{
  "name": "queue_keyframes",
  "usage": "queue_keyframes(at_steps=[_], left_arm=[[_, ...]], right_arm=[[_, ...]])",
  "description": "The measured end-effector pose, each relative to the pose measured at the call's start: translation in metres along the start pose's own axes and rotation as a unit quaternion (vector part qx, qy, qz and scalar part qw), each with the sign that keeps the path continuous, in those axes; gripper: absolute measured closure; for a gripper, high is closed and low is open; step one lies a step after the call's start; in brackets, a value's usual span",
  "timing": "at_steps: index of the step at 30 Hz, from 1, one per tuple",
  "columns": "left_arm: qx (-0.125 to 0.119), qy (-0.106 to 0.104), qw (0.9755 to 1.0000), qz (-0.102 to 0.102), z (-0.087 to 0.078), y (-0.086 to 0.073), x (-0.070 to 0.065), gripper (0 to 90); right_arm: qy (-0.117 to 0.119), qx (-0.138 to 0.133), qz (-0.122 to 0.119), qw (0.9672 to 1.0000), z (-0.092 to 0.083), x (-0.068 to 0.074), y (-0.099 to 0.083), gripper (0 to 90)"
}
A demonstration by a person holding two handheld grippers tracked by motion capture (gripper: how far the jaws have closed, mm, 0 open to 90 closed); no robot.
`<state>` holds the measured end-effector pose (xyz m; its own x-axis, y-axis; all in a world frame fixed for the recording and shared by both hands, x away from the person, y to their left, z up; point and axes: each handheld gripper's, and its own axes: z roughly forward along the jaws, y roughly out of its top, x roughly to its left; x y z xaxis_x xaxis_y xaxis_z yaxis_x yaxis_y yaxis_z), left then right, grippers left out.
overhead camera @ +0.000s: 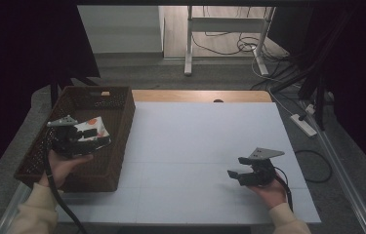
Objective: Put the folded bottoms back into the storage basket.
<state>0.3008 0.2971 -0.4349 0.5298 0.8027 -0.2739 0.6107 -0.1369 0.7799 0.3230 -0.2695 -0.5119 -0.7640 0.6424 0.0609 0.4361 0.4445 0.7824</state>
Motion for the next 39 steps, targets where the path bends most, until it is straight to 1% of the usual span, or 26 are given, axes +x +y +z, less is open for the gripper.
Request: queue_keyframes(at_steps=[7, 13, 20, 26, 30, 39], left_arm=[[-0.002, -0.013, 0.9999, 0.008, 0.003, -0.008, -0.019, 27.5], [-0.010, -0.022, 0.9996, 0.017, 0.004, -0.013, -0.036, 27.0], [-0.007, -0.032, 0.9989, 0.033, 0.006, -0.022, -0.053, 26.6], [-0.008, -0.034, 0.9988, 0.035, 0.007, -0.029, -0.056, 26.3], [-0.011, -0.036, 0.9987, 0.035, 0.005, -0.030, -0.057, 26.3], [-0.012, -0.036, 0.9986, 0.038, 0.002, -0.031, -0.060, 26.1]], right_arm=[[0.002, -0.001, -0.001, 1.0000, 0.000, -0.001, 0.001, 28.2], [0.002, -0.005, -0.004, 1.0000, -0.003, 0.000, 0.001, 28.2], [0.004, -0.023, -0.010, 0.9997, -0.011, 0.001, 0.006, 28.2], [0.004, -0.042, -0.014, 0.9990, -0.022, 0.003, 0.012, 28.2], [0.004, -0.047, -0.016, 0.9988, -0.026, 0.004, 0.014, 28.2], [0.001, -0.048, -0.016, 0.9987, -0.029, 0.001, 0.014, 28.2]])
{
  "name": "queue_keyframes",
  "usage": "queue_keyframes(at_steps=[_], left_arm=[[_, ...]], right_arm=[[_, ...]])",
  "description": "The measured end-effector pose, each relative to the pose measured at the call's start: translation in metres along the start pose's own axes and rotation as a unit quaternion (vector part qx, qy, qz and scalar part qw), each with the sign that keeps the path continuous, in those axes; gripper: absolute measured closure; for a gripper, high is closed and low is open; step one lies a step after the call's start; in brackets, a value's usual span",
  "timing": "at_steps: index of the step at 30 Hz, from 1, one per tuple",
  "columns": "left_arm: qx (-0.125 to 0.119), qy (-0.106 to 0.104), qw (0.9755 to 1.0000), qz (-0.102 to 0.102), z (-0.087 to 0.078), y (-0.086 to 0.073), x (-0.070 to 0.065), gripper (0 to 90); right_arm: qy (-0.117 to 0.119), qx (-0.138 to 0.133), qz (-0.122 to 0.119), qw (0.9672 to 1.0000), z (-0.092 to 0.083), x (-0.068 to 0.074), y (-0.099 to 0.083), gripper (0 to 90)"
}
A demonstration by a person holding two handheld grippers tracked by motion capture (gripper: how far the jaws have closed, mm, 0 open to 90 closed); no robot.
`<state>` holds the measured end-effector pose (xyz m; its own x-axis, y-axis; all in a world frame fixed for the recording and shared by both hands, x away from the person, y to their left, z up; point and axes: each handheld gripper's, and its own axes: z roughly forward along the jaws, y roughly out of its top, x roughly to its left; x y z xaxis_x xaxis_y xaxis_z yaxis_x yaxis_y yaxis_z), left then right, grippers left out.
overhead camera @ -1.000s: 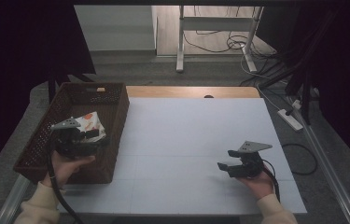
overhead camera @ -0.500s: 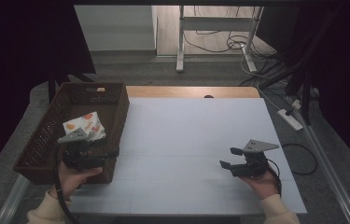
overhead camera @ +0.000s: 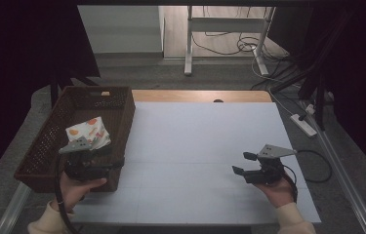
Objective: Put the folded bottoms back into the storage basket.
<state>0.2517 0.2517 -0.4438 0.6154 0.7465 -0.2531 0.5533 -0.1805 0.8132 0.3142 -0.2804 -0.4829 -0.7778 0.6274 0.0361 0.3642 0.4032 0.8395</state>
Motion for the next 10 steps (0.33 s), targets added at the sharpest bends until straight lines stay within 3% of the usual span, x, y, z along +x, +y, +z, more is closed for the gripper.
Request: queue_keyframes(at_steps=[10], left_arm=[[-0.003, 0.001, 1.0000, 0.000, -0.0019, 0.0012, -0.0002, 25.9]], right_arm=[[0.000, 0.000, -0.001, 1.0000, 0.0012, 0.0013, -0.0003, 28.2]])
